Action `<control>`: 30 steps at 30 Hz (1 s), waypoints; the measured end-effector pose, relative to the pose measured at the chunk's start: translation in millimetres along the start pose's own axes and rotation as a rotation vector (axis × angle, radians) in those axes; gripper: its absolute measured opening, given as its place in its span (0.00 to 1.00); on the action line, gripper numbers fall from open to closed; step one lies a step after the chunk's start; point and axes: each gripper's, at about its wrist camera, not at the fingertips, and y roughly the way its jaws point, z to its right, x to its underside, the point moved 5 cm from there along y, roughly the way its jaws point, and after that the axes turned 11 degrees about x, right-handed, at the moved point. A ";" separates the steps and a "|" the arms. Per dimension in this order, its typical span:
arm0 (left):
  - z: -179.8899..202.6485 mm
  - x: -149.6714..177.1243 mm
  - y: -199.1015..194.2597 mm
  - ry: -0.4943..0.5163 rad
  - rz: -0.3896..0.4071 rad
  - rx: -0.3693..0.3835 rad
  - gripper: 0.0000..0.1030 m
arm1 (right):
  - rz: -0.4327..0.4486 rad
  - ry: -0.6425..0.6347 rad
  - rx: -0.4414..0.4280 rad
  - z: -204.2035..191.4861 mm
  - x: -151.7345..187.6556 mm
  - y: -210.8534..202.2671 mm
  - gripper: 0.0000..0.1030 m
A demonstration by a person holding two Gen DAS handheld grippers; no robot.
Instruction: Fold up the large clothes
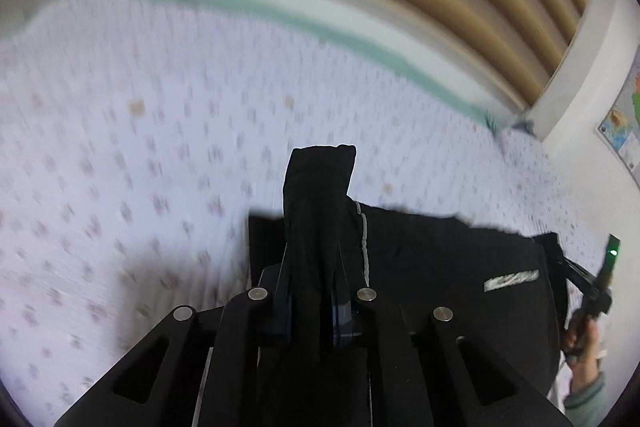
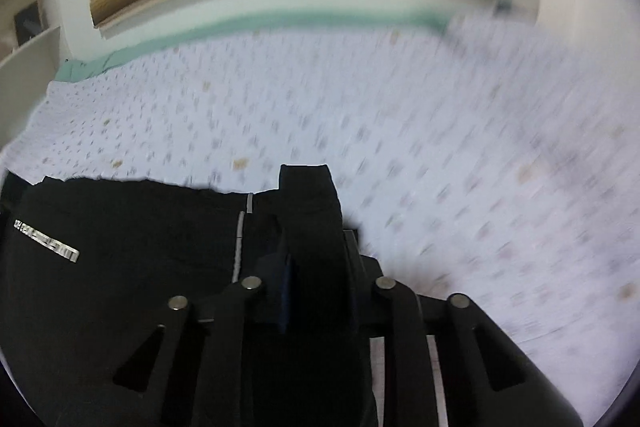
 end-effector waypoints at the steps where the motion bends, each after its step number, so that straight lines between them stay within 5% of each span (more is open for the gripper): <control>1: 8.2 -8.3 -9.2 0.007 0.035 0.001 0.12 | 0.024 -0.001 0.020 0.4 -8.2 -7.0 0.20; 5: 24.0 -36.3 -15.9 0.015 0.121 -0.024 0.12 | 0.057 0.024 0.116 -0.6 -41.5 -13.0 0.18; 9: -3.0 -32.0 39.4 -0.041 0.033 -0.123 0.12 | -0.047 0.028 0.244 -6.7 -41.0 40.7 0.12; 13: -46.5 14.7 105.8 -0.150 -0.099 -0.098 0.24 | -0.258 0.026 0.111 -22.4 7.1 107.3 0.12; 16: -56.0 19.1 106.4 -0.203 -0.058 -0.030 0.24 | -0.236 0.049 0.098 -23.1 13.1 113.0 0.15; 22: -56.9 21.2 102.4 -0.202 -0.032 -0.011 0.25 | -0.226 0.082 0.081 -19.1 13.3 114.5 0.17; 25: -54.8 23.1 93.5 -0.242 -0.045 0.020 0.25 | -0.226 0.121 0.080 -9.1 13.0 104.0 0.30; 28: -45.4 25.7 52.8 -0.212 -0.039 -0.002 0.29 | -0.243 0.301 -0.161 16.0 9.6 72.7 0.34; 30: -35.8 22.2 18.1 -0.164 0.025 -0.054 0.39 | -0.173 0.358 -0.251 35.2 -0.8 31.6 0.50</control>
